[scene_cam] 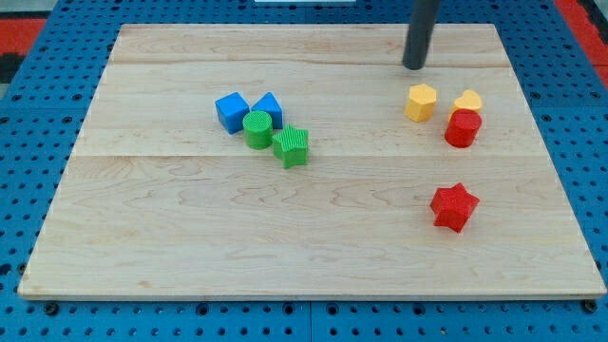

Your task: Push the yellow heart to the top of the red star

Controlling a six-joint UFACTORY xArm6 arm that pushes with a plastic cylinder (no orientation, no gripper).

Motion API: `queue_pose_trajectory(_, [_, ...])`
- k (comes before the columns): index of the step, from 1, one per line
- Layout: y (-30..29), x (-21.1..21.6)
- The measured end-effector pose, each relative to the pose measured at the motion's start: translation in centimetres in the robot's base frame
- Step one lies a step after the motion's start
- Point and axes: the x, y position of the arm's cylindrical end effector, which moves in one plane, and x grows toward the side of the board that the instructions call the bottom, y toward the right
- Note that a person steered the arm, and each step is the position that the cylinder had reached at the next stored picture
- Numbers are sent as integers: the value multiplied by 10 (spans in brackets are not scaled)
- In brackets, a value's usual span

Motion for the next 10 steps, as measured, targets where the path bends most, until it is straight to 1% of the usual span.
queue_pose_trajectory(1, [34, 13])
queue_pose_trajectory(2, [47, 60])
queue_pose_trajectory(3, [45, 97])
queue_pose_trajectory(4, [29, 122])
queue_pose_trajectory(5, [29, 158])
queue_pose_trajectory(6, [29, 183])
queue_pose_trajectory(7, [29, 162])
queue_pose_trajectory(8, [-15, 158])
queue_pose_trajectory(9, [-22, 186])
queue_pose_trajectory(10, [-17, 186])
